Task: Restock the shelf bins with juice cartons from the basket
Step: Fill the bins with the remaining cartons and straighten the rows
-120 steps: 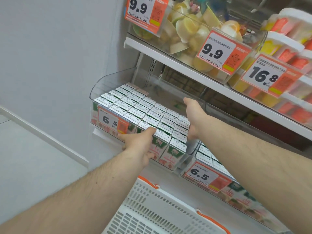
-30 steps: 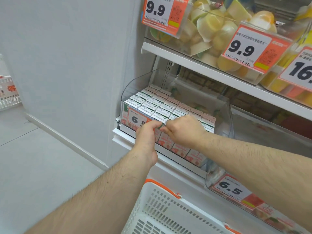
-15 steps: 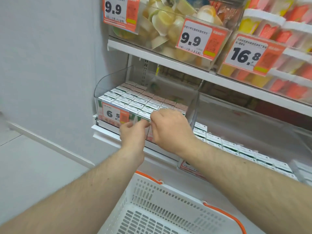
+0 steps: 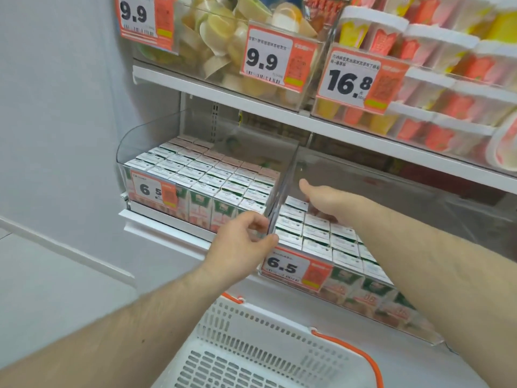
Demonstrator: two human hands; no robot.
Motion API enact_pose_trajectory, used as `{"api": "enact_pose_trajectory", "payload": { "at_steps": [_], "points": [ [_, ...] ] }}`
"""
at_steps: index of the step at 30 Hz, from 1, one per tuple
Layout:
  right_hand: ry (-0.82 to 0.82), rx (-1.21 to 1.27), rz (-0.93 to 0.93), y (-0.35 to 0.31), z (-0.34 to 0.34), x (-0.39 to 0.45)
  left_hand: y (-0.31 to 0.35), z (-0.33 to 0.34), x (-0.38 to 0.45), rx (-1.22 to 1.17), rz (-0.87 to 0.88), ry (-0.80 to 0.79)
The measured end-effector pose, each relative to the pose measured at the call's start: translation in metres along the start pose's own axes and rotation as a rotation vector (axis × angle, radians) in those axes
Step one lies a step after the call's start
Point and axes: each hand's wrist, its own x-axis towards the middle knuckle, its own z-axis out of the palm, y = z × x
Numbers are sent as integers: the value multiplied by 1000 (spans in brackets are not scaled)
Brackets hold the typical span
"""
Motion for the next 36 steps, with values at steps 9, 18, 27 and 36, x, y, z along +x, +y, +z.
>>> {"api": "enact_pose_trajectory", "payload": {
  "at_steps": [9,18,27,36],
  "points": [
    [-89,166,4,-6,1,35,-10,7,4,-9,10,48],
    [-270,322,50,13,-9,33,-3,16,-8,-23,53,77],
    [-244,-121,95,16,-10,-7,-3,27,-12,268,138,73],
    [-163,-273,177,44,-38,-1,-8,39,-22,309,197,99]
  ]
}}
